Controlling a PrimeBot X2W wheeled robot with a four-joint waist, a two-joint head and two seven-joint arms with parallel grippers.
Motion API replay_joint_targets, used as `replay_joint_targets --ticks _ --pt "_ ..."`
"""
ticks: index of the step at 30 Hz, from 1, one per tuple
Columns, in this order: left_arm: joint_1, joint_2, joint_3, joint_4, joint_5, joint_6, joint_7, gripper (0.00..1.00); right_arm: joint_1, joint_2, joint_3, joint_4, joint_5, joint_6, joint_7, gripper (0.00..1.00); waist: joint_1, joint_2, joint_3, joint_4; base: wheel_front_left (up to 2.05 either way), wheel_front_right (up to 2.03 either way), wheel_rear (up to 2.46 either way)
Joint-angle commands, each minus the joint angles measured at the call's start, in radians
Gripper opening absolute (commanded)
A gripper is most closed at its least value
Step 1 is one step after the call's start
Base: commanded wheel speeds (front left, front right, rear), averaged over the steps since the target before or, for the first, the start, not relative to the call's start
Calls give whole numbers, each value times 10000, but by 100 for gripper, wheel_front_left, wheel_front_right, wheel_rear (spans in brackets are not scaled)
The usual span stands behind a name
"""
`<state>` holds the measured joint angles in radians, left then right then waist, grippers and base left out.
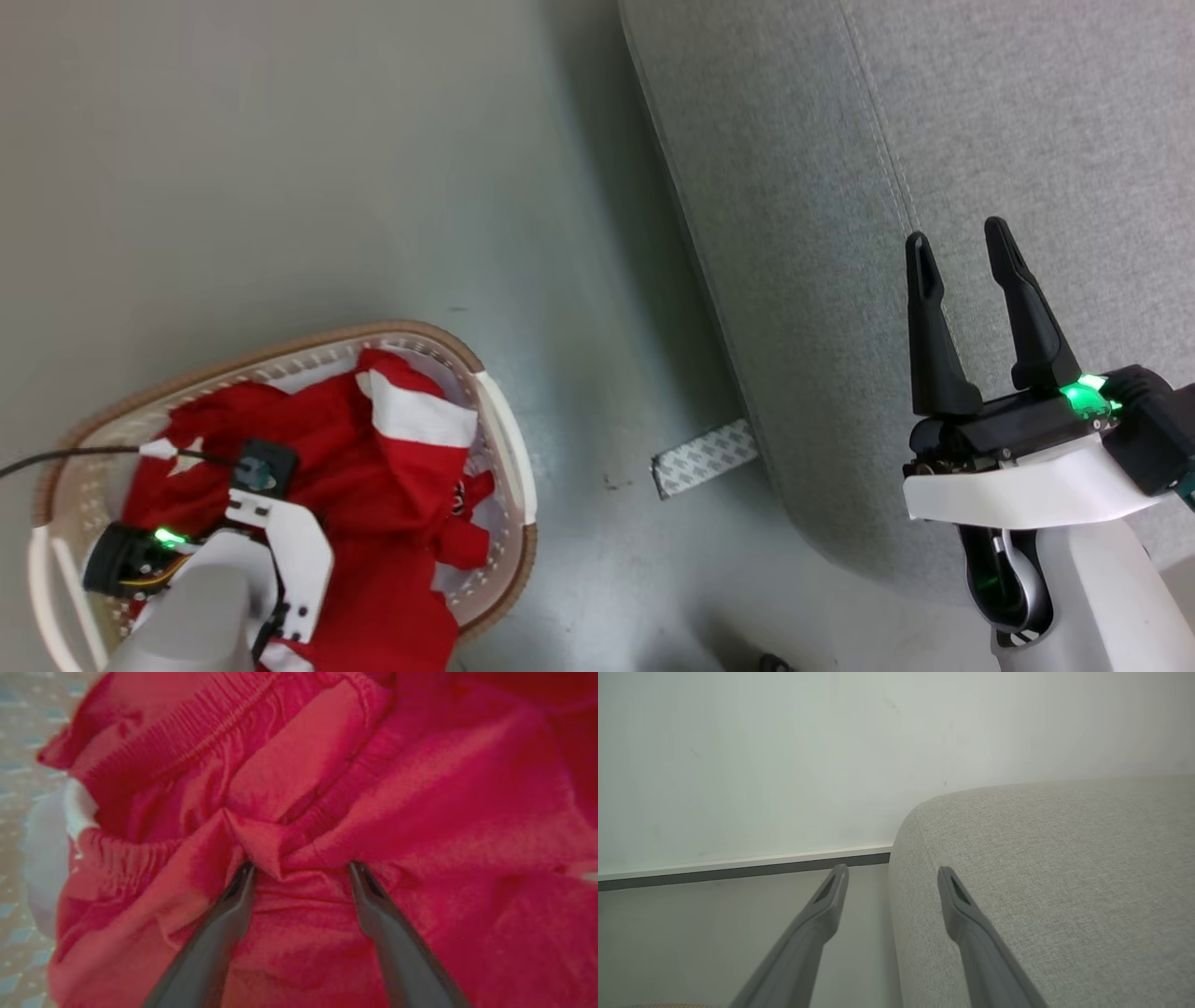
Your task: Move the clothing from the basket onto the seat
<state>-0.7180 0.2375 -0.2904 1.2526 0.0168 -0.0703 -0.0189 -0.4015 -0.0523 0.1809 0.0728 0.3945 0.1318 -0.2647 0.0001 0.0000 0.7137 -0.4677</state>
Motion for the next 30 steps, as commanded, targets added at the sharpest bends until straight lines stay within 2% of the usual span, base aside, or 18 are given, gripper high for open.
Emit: replay_joint_targets --ticks 1,8,10,11,17,25,30 --pt "-124 177 -109 111 239 -37 341 100 -147 30 9 -11 120 -21 4 100 -1 0 341 -240 0 0 0" --pt "-265 124 -308 230 148 12 879 100 -278 25 74 58 317 -21 4 100 -1 0 493 -434 0 0 0" --pt "-265 84 -346 241 120 2 869 26 -263 25 58 91 319 -21 4 100 -1 0 442 -426 0 0 0" --pt "-251 57 -363 242 96 -11 825 0 -251 23 41 114 296 -21 4 100 -1 0 385 -404 0 0 0" --pt "-91 -360 -302 183 -198 -105 148 0 -172 17 -96 155 -165 -21 4 100 -1 0 -446 56 0 0 0" --pt "806 -1297 -121 233 -873 -323 -1042 0 363 8 -298 417 -1056 -21 4 100 -1 0 -2722 1062 0 0 0" --pt "1474 -1651 3 178 -1403 -483 -1922 0 770 2 -348 593 -1490 -21 4 100 -1 0 -4124 1626 0 0 0"
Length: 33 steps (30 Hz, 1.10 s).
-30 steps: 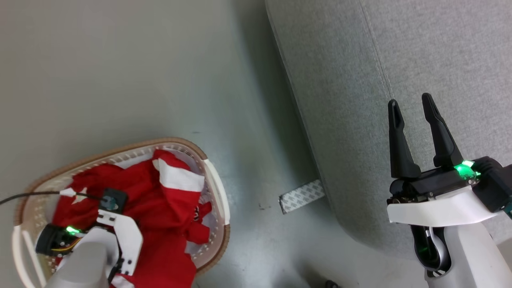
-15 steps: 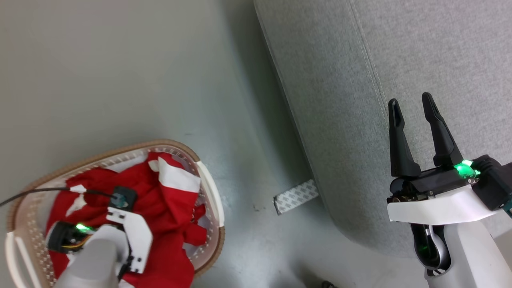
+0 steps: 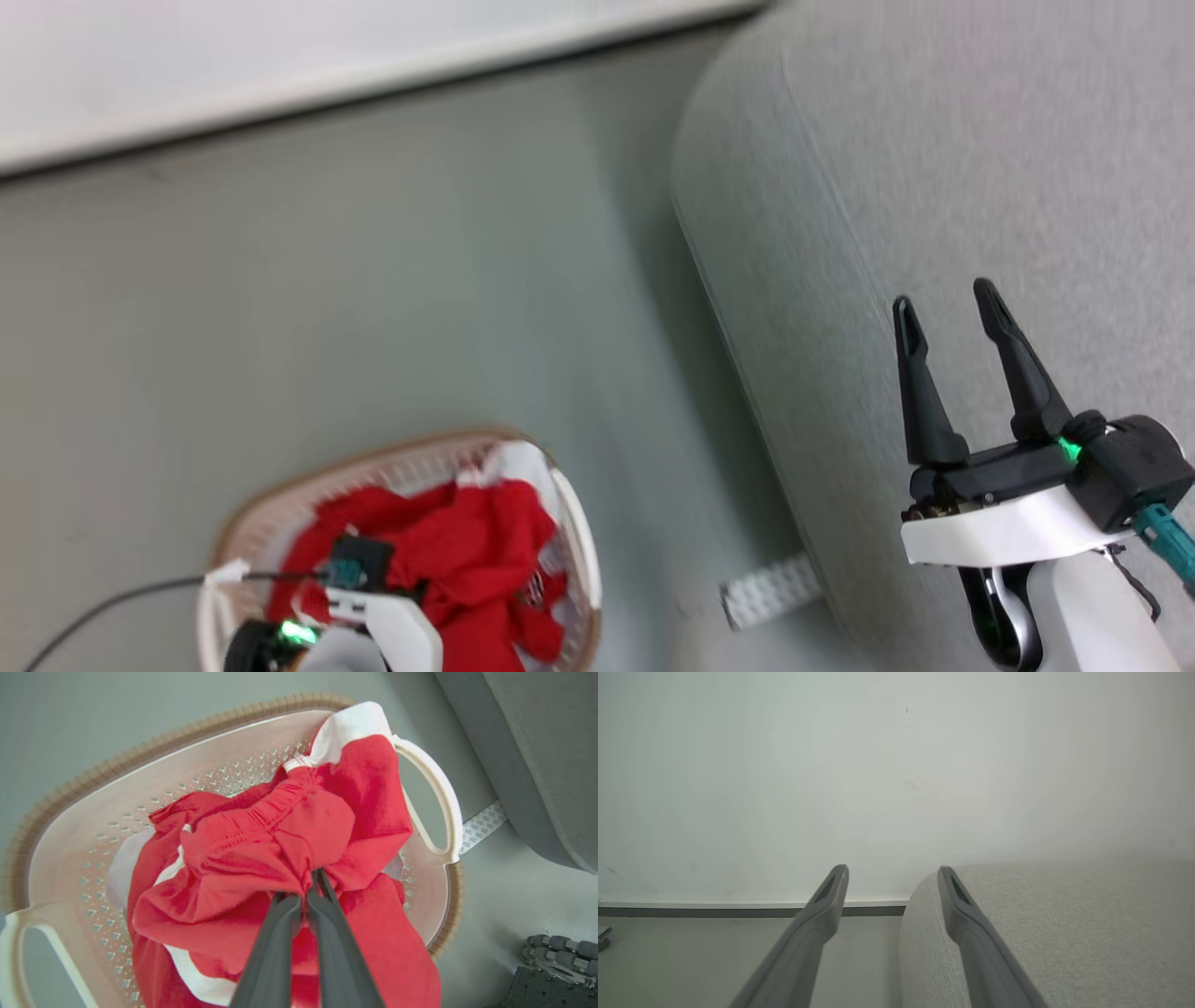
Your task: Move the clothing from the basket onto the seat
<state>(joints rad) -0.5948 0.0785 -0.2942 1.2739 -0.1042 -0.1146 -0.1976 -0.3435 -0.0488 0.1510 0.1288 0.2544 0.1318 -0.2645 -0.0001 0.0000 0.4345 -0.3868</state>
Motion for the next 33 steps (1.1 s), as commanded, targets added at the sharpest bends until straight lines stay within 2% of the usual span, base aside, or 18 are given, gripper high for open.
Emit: replay_joint_targets --ticks 1,10,17,26,29,33 --pt "378 -111 46 -88 -257 -59 -278 0 316 -32 -63 80 -160 -21 2 100 1 0 -1588 923 0 0 0" --pt "1136 -250 -303 -1278 -860 -156 -665 0 1149 -243 -192 296 -276 -21 2 100 1 0 -3069 1990 0 0 0" --pt "1555 -263 -642 -3684 -1685 -163 -668 0 1524 -328 -134 337 -268 -21 2 100 1 0 -3632 2686 0 0 0" --pt "2191 -125 -284 -6983 -1772 -99 -669 0 1715 -355 19 379 -255 -21 3 100 1 0 -4202 3043 0 0 0" --pt "2252 -144 -34 -7832 -1951 0 -671 0 1828 -241 35 357 411 -21 3 100 1 0 -4304 3084 0 0 0" --pt "2021 -121 166 -8749 -2059 159 -592 0 1842 -187 236 272 748 -21 3 100 1 0 -4415 3105 0 0 0"
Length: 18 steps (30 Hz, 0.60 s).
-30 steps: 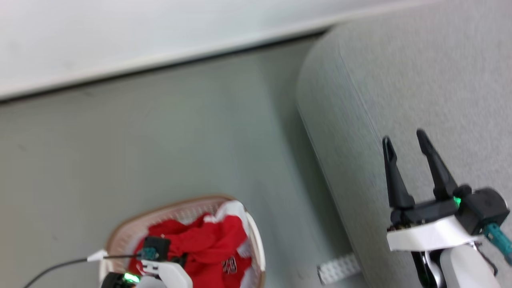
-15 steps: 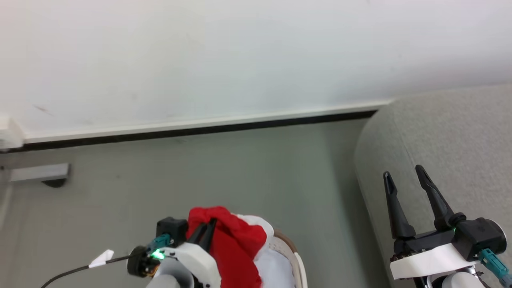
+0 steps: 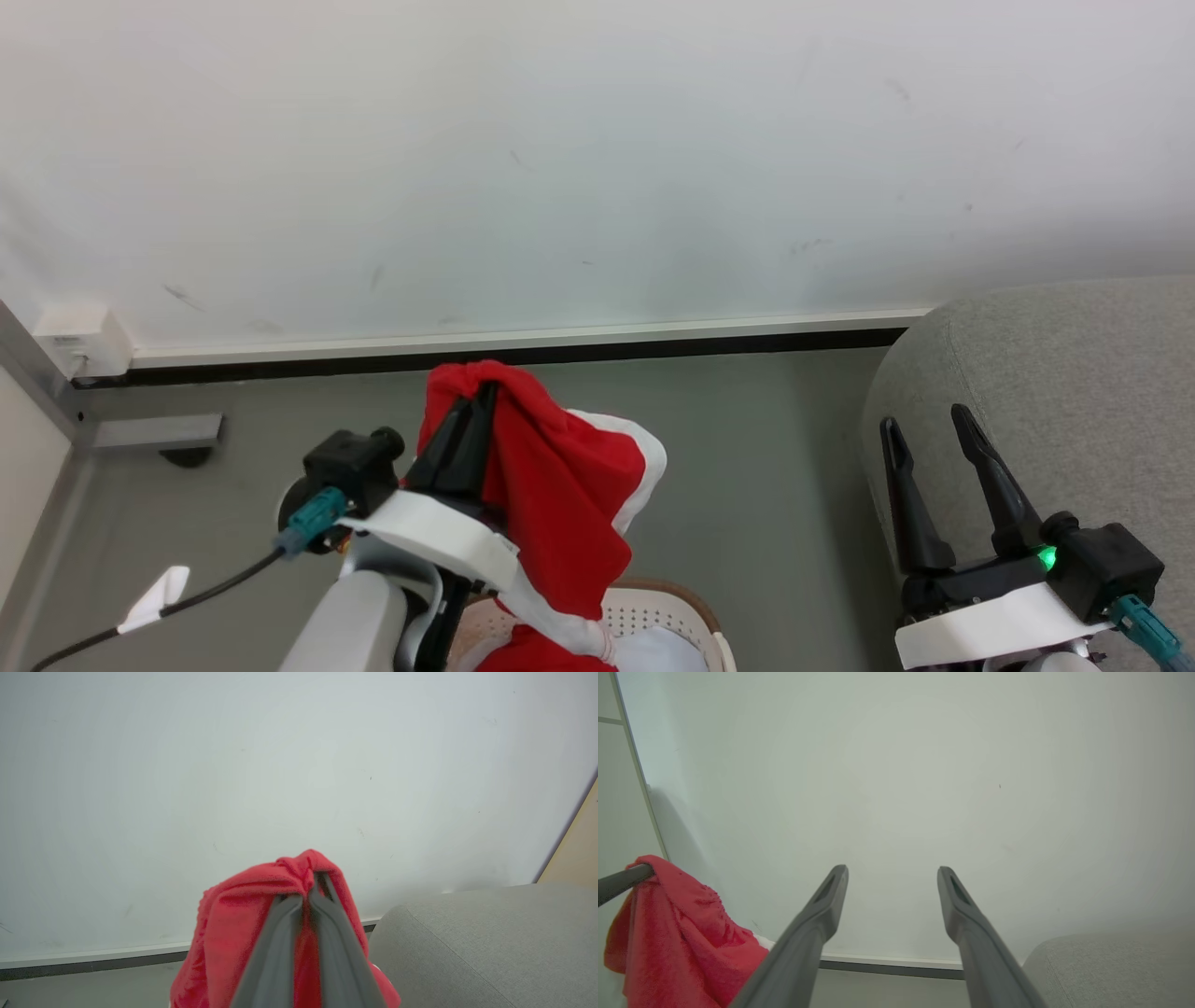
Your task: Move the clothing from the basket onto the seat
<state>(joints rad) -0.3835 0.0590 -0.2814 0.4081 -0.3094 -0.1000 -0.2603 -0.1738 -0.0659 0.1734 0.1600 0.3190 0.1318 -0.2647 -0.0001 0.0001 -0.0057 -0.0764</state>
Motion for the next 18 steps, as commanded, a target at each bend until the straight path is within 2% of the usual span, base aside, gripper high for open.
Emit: replay_joint_targets --ticks 1,13,18 --pt "-107 94 57 -303 -67 30 100 0 145 -8 60 -68 129 -21 5 100 1 -1 -27 -3 0 0 0" --pt "479 382 54 -1835 -155 321 625 0 52 -73 883 -258 298 -21 5 100 1 -1 6 -100 0 0 0" --pt "493 367 -209 -1910 -25 297 758 0 -322 -576 2806 0 548 -21 5 100 1 -1 86 44 0 0 0"
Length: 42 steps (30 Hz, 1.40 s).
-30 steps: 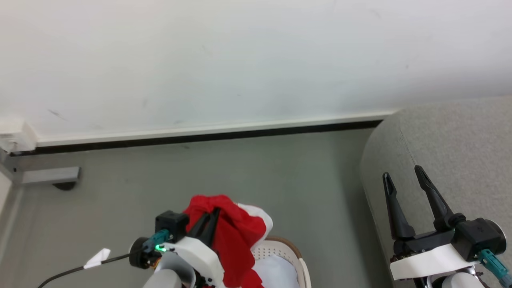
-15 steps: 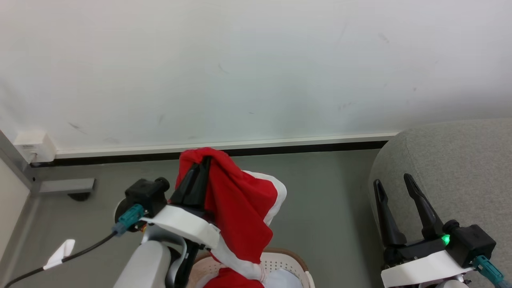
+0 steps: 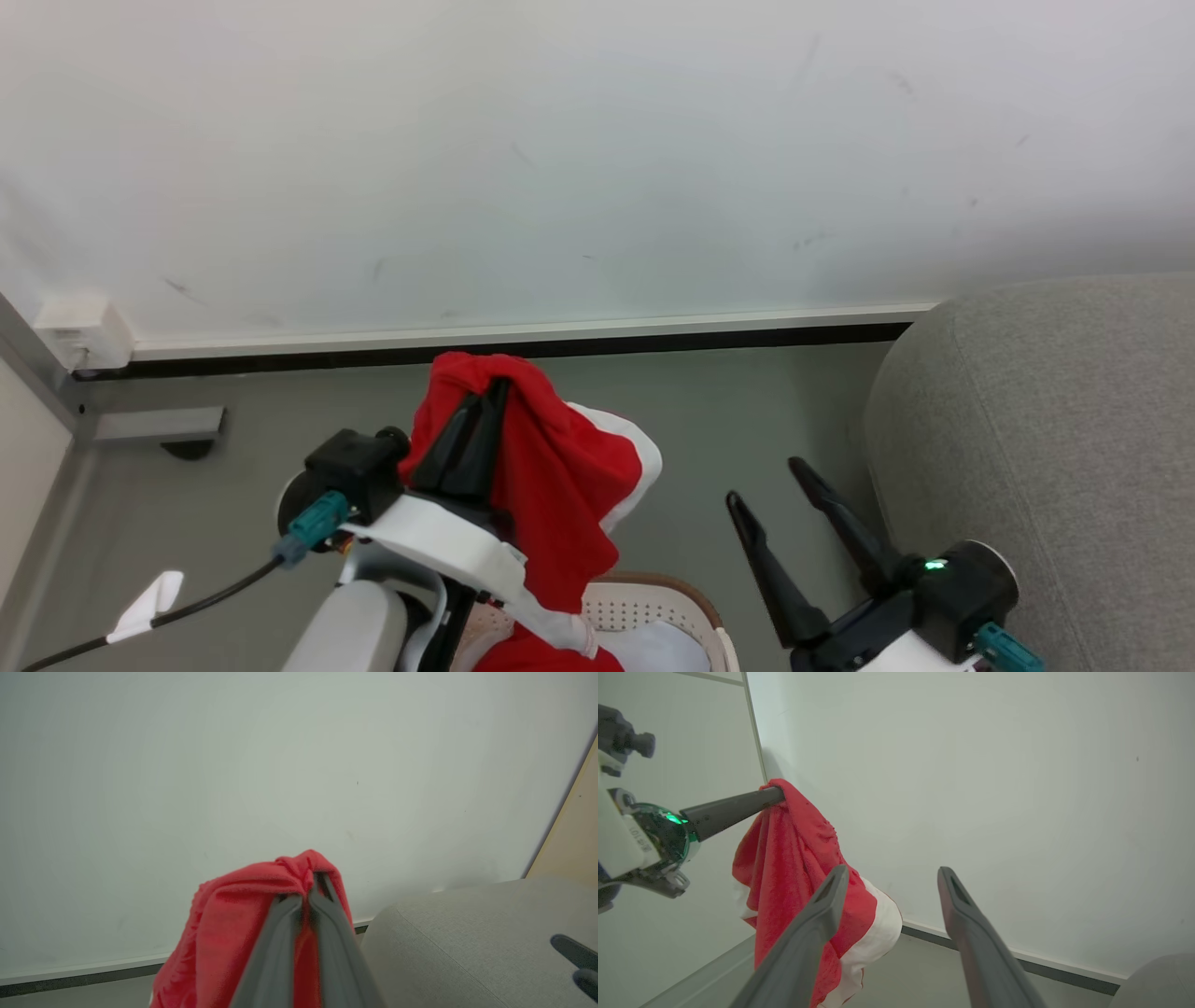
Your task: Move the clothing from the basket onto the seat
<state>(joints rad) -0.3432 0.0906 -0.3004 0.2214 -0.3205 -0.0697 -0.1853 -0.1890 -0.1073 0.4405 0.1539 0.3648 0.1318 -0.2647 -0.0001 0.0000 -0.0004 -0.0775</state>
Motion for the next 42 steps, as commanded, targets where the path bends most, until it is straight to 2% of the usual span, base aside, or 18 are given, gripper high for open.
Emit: replay_joint_targets --ticks 1,5,12,20,27,28,29,30,38,42 --pt "85 38 -86 -36 95 -29 43 0 -345 -276 505 172 136 -21 5 100 1 0 58 91 0 0 0" --pt "188 -35 -360 39 93 -65 18 0 -1165 -547 2067 945 397 -21 5 100 1 0 73 237 0 0 0" --pt "208 -252 -1234 150 -121 -244 -80 0 -2491 -282 3501 2789 725 -21 5 100 1 0 37 862 0 0 0" --pt "26 -362 -2415 180 -496 -355 -106 0 -3086 186 4118 5016 1173 -21 5 100 1 0 -109 1882 0 0 0" --pt "-10 -385 -2992 61 -893 -322 -231 0 -3171 357 4066 5770 1304 -21 5 100 1 0 -210 2392 0 0 0" --pt "-15 -387 -3040 50 -918 -294 -240 0 -3155 383 4075 5784 1264 -21 5 48 1 0 -215 2416 0 0 0" --pt "-20 -387 -3073 38 -942 -279 -247 0 -3158 403 4027 5709 1200 -21 5 6 1 0 -215 2433 0 0 0" --pt "-29 -388 -3105 24 -960 -259 -251 0 -3121 406 3984 5655 1187 -21 5 0 1 0 -212 2441 0 0 0" --pt "14 -332 -3069 107 -1063 -67 -282 0 -2831 457 3258 5140 1115 -21 5 0 1 0 -160 2269 0 0 0" --pt "85 -231 -2954 211 -1064 60 -348 0 -2508 374 2375 4538 1221 -21 3 0 1 0 -87 2029 0 0 0"
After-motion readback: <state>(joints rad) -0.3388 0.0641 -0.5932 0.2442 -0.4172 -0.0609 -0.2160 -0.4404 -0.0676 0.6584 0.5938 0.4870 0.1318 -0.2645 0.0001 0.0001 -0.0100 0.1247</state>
